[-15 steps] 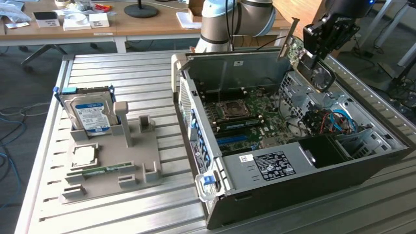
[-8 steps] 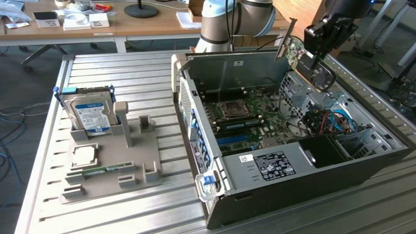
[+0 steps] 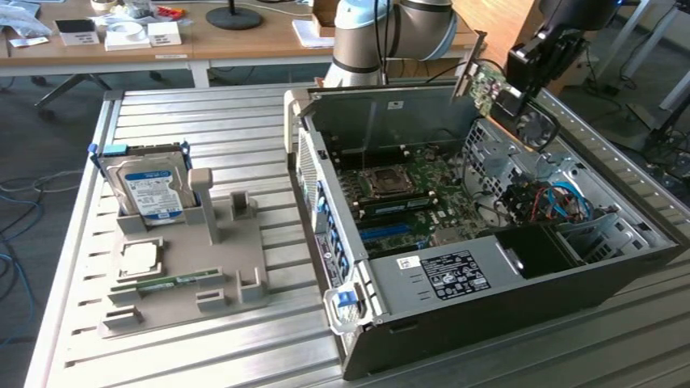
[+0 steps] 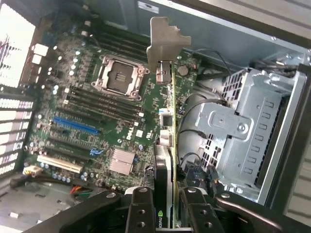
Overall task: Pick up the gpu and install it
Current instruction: 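Insert the gpu into the slot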
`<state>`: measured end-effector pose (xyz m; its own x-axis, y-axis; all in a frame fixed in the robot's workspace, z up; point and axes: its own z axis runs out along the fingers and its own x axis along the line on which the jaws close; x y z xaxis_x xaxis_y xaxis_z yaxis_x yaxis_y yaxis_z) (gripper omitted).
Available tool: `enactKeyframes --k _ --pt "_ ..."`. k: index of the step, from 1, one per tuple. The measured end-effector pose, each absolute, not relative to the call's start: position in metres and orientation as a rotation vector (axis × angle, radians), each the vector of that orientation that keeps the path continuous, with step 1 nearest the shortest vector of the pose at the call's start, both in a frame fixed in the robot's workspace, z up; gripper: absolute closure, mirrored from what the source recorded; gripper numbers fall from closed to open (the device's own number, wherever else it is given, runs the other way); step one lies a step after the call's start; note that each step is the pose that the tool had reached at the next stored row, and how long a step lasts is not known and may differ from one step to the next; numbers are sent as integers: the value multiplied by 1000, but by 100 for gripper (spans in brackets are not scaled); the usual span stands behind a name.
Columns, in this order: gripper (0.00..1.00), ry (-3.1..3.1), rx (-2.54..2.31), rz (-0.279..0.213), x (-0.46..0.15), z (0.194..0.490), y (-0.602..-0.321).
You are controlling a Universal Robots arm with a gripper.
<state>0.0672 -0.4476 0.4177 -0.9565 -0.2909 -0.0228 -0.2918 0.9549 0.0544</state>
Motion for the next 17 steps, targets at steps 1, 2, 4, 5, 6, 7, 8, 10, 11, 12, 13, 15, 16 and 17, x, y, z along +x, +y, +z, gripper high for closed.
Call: enactKeyframes --k 1,2,4,5,6,7,8,10,11,12,13,15,16,17 --pt "73 3089 -481 89 67 418 -448" --pt "73 3086 -502 90 67 418 -448" --pt "73 3080 -545 90 67 418 -448" --pt "73 3076 -565 90 67 418 -448" --pt "73 3073 -585 90 67 418 -448" --pt "73 3069 -605 90 67 418 -448" --pt "73 3066 -626 90 67 418 -448" --pt "73 3058 -667 91 67 418 -448" --pt "73 3054 -686 91 67 418 -448" --pt "73 3050 -706 91 67 418 -448" --pt "73 3045 -727 91 67 418 -448" --pt "73 3037 -765 91 67 418 -448" --pt "73 3032 -784 91 67 418 -448" --pt "73 3027 -805 91 67 418 -448"
